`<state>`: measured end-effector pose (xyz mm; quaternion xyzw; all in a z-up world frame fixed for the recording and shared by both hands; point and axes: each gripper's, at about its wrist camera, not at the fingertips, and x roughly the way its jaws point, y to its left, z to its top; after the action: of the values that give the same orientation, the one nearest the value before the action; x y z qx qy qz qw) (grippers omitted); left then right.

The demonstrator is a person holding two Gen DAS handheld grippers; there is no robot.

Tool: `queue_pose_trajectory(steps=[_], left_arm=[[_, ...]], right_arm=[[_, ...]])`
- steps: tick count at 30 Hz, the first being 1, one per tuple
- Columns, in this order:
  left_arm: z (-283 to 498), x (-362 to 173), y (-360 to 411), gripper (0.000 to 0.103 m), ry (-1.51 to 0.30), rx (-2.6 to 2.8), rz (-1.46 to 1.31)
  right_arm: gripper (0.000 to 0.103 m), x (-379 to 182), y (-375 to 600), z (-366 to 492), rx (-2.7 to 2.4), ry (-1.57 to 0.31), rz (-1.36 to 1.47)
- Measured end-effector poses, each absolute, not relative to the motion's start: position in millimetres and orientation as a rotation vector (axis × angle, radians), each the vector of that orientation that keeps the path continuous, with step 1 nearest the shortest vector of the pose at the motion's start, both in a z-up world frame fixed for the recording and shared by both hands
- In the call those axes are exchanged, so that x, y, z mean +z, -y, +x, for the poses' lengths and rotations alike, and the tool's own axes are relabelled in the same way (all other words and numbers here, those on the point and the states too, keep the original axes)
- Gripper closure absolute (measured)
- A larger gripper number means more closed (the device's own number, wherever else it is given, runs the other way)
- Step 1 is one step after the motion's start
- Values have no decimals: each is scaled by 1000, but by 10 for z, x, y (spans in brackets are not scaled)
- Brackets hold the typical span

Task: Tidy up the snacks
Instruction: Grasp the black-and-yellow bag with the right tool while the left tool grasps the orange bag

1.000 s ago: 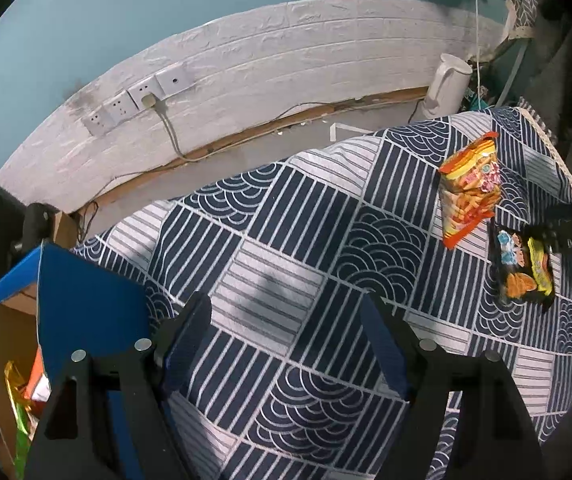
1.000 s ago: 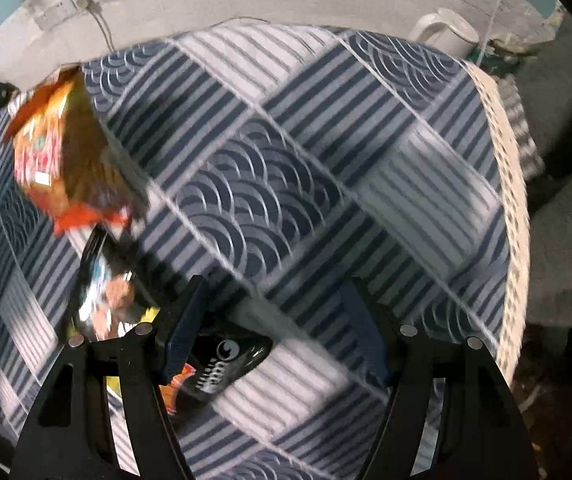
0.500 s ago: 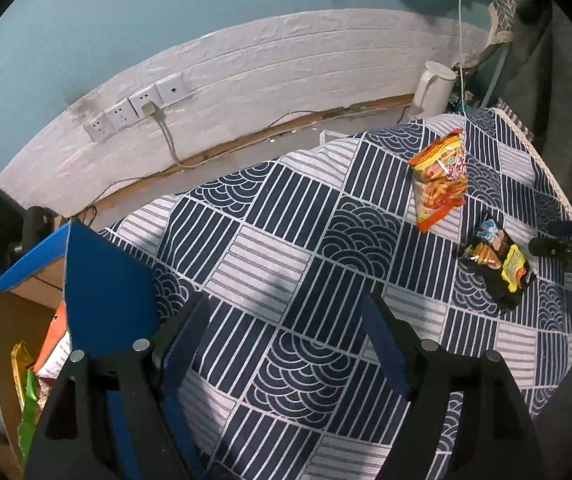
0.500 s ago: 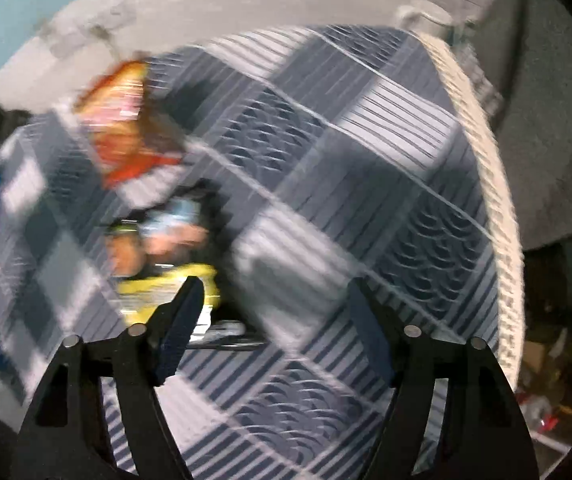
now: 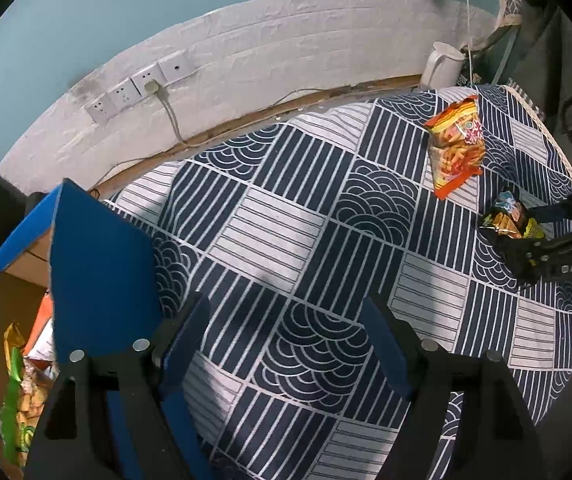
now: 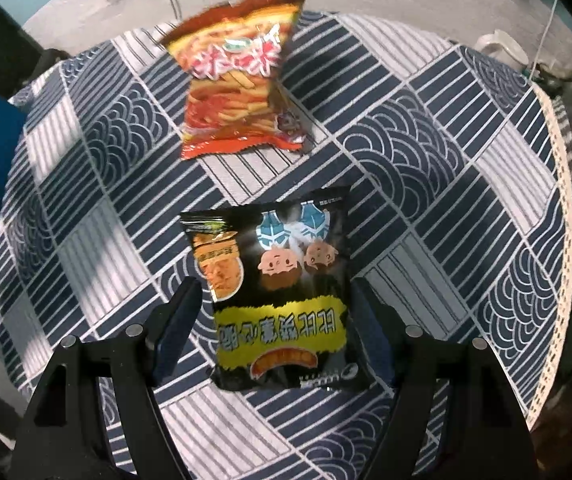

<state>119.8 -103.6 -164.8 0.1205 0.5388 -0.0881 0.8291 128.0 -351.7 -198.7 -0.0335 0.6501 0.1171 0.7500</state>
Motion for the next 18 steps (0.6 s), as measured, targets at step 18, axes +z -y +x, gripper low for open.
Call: queue_pose_trajectory(steps=[18], left_arm=[[1167, -1661, 1546, 23, -1120, -267, 268]], right_arm=[[43, -1922, 3906, 1218, 177, -1363, -56]])
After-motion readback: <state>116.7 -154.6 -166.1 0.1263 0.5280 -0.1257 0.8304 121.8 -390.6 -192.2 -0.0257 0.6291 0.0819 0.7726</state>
